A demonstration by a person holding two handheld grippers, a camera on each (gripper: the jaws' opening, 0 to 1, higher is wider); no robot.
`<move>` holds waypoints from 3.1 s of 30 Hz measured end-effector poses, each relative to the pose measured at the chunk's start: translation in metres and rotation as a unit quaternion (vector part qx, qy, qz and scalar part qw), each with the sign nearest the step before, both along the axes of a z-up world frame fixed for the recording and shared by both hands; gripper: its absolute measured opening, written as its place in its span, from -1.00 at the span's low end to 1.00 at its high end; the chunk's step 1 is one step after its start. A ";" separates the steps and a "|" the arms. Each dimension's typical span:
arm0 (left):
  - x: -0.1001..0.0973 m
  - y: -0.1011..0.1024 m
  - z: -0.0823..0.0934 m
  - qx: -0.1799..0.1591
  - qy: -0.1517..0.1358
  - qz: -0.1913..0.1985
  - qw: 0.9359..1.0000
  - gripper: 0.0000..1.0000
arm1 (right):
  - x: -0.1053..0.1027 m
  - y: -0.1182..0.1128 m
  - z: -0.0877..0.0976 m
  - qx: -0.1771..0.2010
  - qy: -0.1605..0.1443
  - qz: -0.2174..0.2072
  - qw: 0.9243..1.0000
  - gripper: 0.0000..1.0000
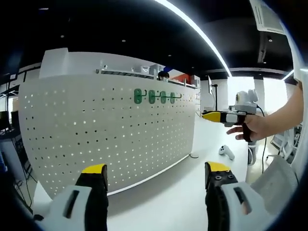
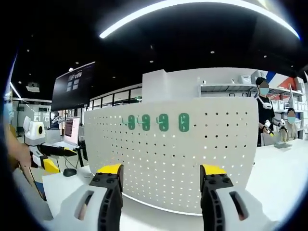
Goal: Insert the hook assembly into the mounting plate slot until the hook locks in place.
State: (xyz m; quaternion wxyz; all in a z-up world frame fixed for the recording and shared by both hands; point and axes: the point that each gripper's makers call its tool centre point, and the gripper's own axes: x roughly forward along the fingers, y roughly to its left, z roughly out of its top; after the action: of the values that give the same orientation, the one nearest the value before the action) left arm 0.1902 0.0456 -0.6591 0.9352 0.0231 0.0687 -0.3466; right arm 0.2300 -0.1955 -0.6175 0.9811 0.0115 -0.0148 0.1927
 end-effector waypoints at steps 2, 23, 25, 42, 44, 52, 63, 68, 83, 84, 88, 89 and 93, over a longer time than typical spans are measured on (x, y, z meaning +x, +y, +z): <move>0.000 0.001 0.000 0.000 0.001 0.001 1.000 0.72 | -0.004 -0.002 -0.002 0.003 0.001 -0.003 1.000 0.26; -0.014 0.014 -0.001 -0.003 -0.004 0.002 1.000 0.85 | -0.037 -0.005 -0.017 0.013 0.013 -0.011 1.000 0.28; -0.016 0.014 -0.002 -0.005 -0.003 0.003 1.000 0.86 | -0.039 -0.005 -0.017 0.014 0.013 -0.012 1.000 0.28; -0.032 0.028 -0.012 0.008 0.002 0.009 1.000 0.87 | -0.062 -0.007 -0.025 0.015 0.017 -0.018 1.000 0.30; -0.034 0.030 -0.013 0.007 0.003 0.011 1.000 0.88 | -0.065 -0.007 -0.026 0.015 0.017 -0.019 1.000 0.30; -0.039 0.037 -0.017 0.008 0.006 0.019 1.000 0.89 | -0.076 -0.008 -0.032 0.014 0.023 -0.020 0.999 0.31; -0.048 0.051 -0.028 0.019 0.014 0.030 0.999 0.91 | -0.091 -0.011 -0.041 0.013 0.030 -0.023 0.999 0.33; -0.052 0.054 -0.033 0.019 0.019 0.032 0.999 0.92 | -0.095 -0.014 -0.045 0.012 0.032 -0.026 0.999 0.33; -0.060 0.060 -0.035 0.022 0.022 0.031 0.999 0.95 | -0.103 -0.008 -0.053 0.012 0.035 -0.021 0.999 0.39; -0.060 0.060 -0.035 0.023 0.022 0.031 0.999 0.95 | -0.103 -0.007 -0.054 0.012 0.036 -0.021 0.999 0.39; -0.061 0.060 -0.035 0.023 0.022 0.031 0.999 0.96 | -0.104 -0.006 -0.054 0.014 0.036 -0.021 0.999 0.40; -0.061 0.060 -0.035 0.023 0.022 0.032 0.999 0.96 | -0.104 -0.006 -0.054 0.015 0.037 -0.021 0.999 0.40; -0.061 0.057 -0.035 0.023 0.022 0.029 0.999 0.96 | -0.105 -0.006 -0.054 0.014 0.037 -0.021 0.999 0.40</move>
State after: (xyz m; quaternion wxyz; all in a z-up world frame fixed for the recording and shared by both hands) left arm 0.1295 0.1027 -0.6940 0.9422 0.0348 0.0981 -0.3185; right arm 0.1255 -0.2018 -0.6720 0.9845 0.0320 0.0187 0.1713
